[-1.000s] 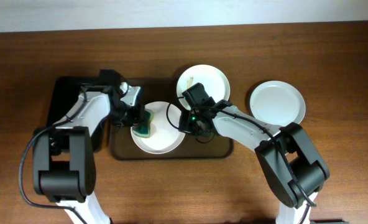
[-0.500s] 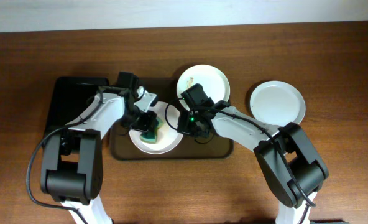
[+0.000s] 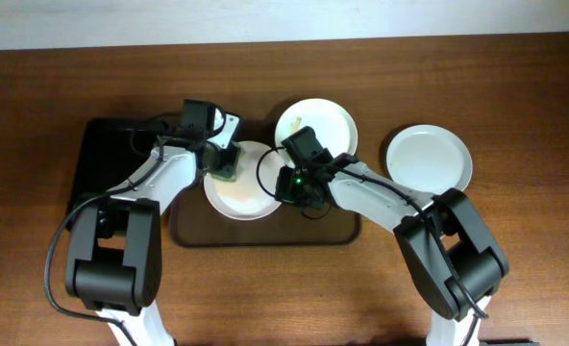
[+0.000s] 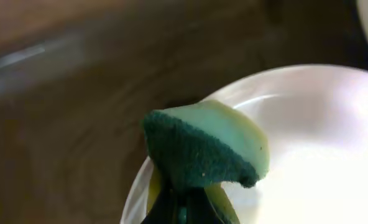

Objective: Clean dirty plates on tray and stack at the side
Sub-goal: 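Scrub the lower plate with the sponge in the left gripper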

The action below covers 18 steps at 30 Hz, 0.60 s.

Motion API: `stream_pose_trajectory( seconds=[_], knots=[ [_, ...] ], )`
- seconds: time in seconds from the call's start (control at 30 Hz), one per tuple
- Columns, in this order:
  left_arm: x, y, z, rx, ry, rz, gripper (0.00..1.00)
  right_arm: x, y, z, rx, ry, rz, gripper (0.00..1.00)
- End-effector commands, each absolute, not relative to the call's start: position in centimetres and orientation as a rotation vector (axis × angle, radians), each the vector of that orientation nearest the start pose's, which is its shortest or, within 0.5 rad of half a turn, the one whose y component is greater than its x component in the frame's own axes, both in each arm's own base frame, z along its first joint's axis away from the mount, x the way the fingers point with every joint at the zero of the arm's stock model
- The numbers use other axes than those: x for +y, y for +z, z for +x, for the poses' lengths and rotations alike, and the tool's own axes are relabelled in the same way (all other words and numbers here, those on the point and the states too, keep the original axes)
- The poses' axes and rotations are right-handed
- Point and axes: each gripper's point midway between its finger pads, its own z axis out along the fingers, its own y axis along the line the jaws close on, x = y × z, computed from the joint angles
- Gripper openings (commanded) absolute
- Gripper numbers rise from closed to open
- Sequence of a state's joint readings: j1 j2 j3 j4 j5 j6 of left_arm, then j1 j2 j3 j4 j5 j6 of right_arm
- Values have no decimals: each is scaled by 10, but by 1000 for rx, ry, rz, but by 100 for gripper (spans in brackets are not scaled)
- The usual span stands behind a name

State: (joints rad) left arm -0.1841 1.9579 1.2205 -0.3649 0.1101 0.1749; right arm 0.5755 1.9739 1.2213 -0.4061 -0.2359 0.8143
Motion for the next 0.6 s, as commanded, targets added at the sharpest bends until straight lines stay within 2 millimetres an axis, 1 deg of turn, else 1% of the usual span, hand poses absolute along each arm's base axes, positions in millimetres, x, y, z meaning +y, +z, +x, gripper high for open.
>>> stream_pose_trajectory(
  seconds=[0.0,0.03,0.07,0.13,0.17,0.23,0.27,0.3,0.33,0.4,0.43,0.47,0.53,0.57],
  knots=[
    [-100,11,443,2626,-123,504,1,271,8,348,2900,625,258,4],
    [-106,9,437,2642,-182,520,1,271,8,348,2900,625,258,4],
    [-117,8,427,2660,-285,543,1,271,8,348,2900,625,258,4],
    [-148,14,406,2662,-574,591,1,271,8,348,2900,625,258,4],
    [-159,19,399,2650,-693,603,1,271,8,348,2900,625,258,4],
    [-165,28,393,2658,-789,599,1,271,8,348,2900,625,252,4],
    [-167,37,390,2662,-869,587,1,271,8,348,2900,625,252,4],
    [-168,43,389,2663,-911,575,1,271,8,348,2900,625,252,4],
    [-165,46,389,2672,-917,562,1,271,8,348,2900,625,252,4],
    [-155,42,393,2694,-853,541,1,271,8,348,2900,625,252,4],
    [-141,34,398,2730,-727,516,1,271,8,348,2900,625,252,4],
    [-125,27,407,2765,-575,453,1,271,8,348,2900,625,252,4],
    [-100,21,422,2771,-345,380,1,271,8,348,2900,625,252,4],
    [-88,22,433,2748,-230,361,1,271,8,348,2900,625,252,4]
  ],
)
